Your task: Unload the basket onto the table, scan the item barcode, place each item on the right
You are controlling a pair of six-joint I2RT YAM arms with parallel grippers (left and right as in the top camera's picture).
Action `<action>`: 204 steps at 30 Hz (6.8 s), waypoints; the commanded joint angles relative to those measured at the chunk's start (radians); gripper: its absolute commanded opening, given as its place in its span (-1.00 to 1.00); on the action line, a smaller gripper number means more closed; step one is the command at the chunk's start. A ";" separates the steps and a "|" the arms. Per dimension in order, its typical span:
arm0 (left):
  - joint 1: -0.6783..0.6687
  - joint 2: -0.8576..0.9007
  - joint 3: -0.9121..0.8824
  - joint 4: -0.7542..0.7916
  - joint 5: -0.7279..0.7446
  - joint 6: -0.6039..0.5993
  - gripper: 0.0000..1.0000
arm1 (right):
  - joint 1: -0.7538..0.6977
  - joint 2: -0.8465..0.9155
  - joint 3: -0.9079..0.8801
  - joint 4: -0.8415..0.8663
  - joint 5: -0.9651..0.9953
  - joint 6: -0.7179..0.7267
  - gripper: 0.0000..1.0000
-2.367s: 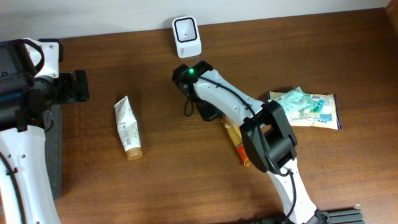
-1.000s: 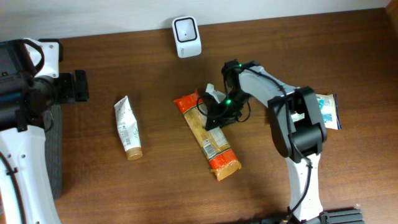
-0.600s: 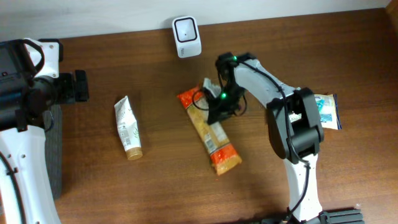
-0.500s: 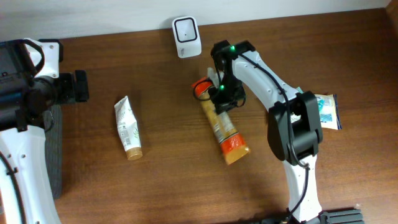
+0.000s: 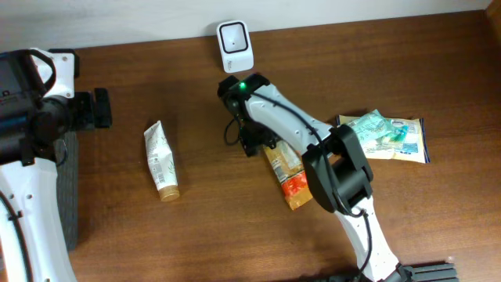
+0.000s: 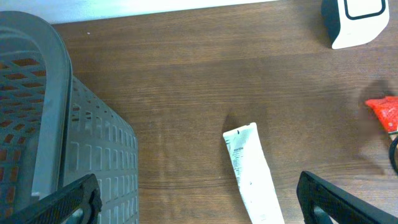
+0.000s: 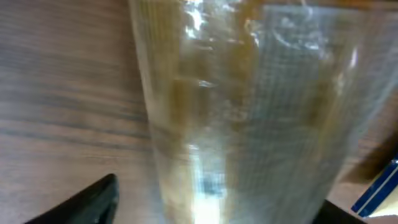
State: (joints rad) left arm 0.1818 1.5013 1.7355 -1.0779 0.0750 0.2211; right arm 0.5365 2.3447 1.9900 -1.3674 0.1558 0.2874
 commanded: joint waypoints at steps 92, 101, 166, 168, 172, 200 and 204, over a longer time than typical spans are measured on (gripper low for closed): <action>0.003 -0.011 0.000 -0.001 0.008 0.013 0.98 | -0.298 -0.112 0.554 -0.185 -1.262 -0.340 -0.92; 0.003 -0.011 0.000 -0.001 0.008 0.013 0.98 | -0.113 -0.097 0.825 0.017 -0.098 -0.578 -0.92; 0.003 -0.011 0.000 -0.001 0.008 0.013 0.98 | -0.371 -0.242 0.029 -0.192 -0.092 -0.118 -0.92; 0.003 -0.011 0.000 -0.001 0.008 0.013 0.98 | -0.409 -0.242 -0.096 -0.116 -0.087 -0.134 -0.92; 0.003 -0.011 0.000 -0.001 0.008 0.013 0.98 | -0.510 -0.242 -0.194 -0.018 -0.058 -0.198 -0.73; 0.003 -0.011 0.000 -0.002 0.008 0.013 0.98 | 0.222 0.002 0.159 0.418 -0.720 -0.105 0.35; 0.003 -0.011 0.000 -0.002 0.008 0.013 0.98 | 0.336 0.057 0.158 0.512 -0.721 -0.034 0.22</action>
State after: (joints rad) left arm 0.1818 1.5013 1.7355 -1.0779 0.0750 0.2211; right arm 0.8299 2.3505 2.1513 -0.8783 -0.5594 0.2115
